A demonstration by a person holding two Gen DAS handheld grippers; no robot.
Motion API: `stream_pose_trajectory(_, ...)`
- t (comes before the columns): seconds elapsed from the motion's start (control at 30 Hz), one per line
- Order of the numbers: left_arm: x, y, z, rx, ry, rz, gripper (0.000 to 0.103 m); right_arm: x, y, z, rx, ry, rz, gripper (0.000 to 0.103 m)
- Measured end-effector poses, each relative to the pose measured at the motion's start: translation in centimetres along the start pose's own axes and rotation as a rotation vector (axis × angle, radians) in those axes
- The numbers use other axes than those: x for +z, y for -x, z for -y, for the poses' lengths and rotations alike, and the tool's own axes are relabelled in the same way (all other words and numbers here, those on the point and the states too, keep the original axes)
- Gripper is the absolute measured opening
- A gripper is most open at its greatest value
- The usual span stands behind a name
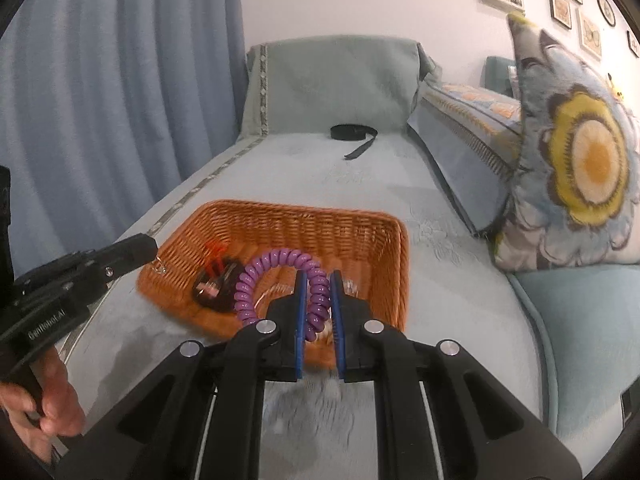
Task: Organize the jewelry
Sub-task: 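Grasp the gold charm with the left tool while the right tool carries the coil to the basket, then move both tools back toward the gold ring charm and light blue clip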
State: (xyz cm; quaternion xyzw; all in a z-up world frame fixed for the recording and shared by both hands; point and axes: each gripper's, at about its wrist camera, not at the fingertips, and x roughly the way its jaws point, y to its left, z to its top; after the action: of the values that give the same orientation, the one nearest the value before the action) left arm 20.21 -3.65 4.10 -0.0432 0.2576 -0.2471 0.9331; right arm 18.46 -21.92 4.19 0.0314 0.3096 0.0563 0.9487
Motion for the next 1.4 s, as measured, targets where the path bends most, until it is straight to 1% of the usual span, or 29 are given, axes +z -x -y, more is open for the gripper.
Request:
stream_pose_trajectory(0.07, 0.5, -2.2, -0.8, 0.039, 0.01, -0.024, 0.008, 0.9, -2.1, 0.6, 0.0, -0.03, -0.029, 0.009)
stream_pose_trajectory(0.17, 0.8, -4.7, -1.8, 0.077, 0.023, -0.058, 0.008, 1.4, -5.4, 1.4, -0.002, -0.071, -0.087, 0.009)
stream_pose_trajectory(0.27, 0.8, -6.5, -2.7, 0.095, 0.034, -0.085, 0.008, 1.2, -8.0, 1.6, -0.03, -0.073, -0.137, 0.009)
stream_pose_trajectory(0.3, 0.8, -7.0, -3.0, 0.101, 0.036, -0.093, 0.008, 1.1, -8.8, 1.6, -0.025, -0.071, -0.157, 0.009)
stream_pose_trajectory(0.47, 0.1, -8.2, -3.7, 0.114, 0.051, -0.116, 0.008, 0.9, -10.2, 1.4, -0.022, -0.071, -0.19, 0.009)
stream_pose_trajectory(0.7, -0.4, -8.4, -3.6, 0.119, 0.046, -0.13, 0.009, 0.5, -11.4, 0.9, -0.046, -0.054, -0.23, 0.01)
stream_pose_trajectory(0.77, -0.5, -8.3, -3.5, 0.118, 0.046, -0.137, 0.009, 0.4, -11.3, 0.8, -0.036, -0.052, -0.236, 0.01)
stream_pose_trajectory(0.8, -0.5, -8.1, -3.4, 0.114, 0.04, -0.132, 0.012, 0.5, -11.3, 0.8, -0.021, -0.056, -0.238, 0.01)
stream_pose_trajectory(0.83, -0.5, -7.7, -3.2, 0.109, 0.035, -0.129, 0.023, 0.5, -11.1, 0.9, -0.008, -0.063, -0.238, 0.011)
stream_pose_trajectory(0.87, -0.5, -7.2, -3.1, 0.108, 0.035, -0.122, 0.029, 0.5, -10.8, 1.0, 0.0, -0.07, -0.236, 0.011)
stream_pose_trajectory(0.9, -0.5, -6.8, -2.9, 0.109, 0.036, -0.113, 0.039, 0.6, -10.4, 1.2, 0.01, -0.078, -0.235, 0.011)
stream_pose_trajectory(1.07, -0.5, -3.1, -2.3, 0.083, 0.039, -0.07, 0.043, 0.1, -7.8, 1.4, 0.036, -0.097, -0.222, 0.011)
stream_pose_trajectory(1.13, -0.6, -1.5, -1.9, 0.07, 0.043, -0.058, 0.05, -0.3, -6.2, 1.5, 0.051, -0.107, -0.213, 0.013)
stream_pose_trajectory(1.17, -0.7, -0.5, -1.6, 0.068, 0.041, -0.05, 0.05, -0.5, -5.5, 1.5, 0.061, -0.113, -0.207, 0.016)
stream_pose_trajectory(1.2, -0.8, 0.6, -1.3, 0.064, 0.036, -0.043, 0.052, -0.7, -4.6, 1.4, 0.068, -0.117, -0.199, 0.028)
stream_pose_trajectory(1.23, -1.1, 1.4, -1.0, 0.061, 0.034, -0.038, 0.054, -1.2, -3.2, 1.3, 0.072, -0.122, -0.185, 0.042)
stream_pose_trajectory(1.27, -1.3, 2.2, -0.8, 0.058, 0.033, -0.034, 0.056, -1.5, -2.5, 1.2, 0.075, -0.123, -0.174, 0.048)
stream_pose_trajectory(1.33, -2.3, 4.5, -0.2, 0.046, 0.03, -0.025, 0.058, -2.8, 0.0, 0.6, 0.087, -0.111, -0.141, 0.05)
stream_pose_trajectory(1.4, -3.5, 6.2, 0.4, 0.046, 0.031, -0.022, 0.059, -4.1, 1.9, -0.1, 0.115, -0.104, -0.131, 0.05)
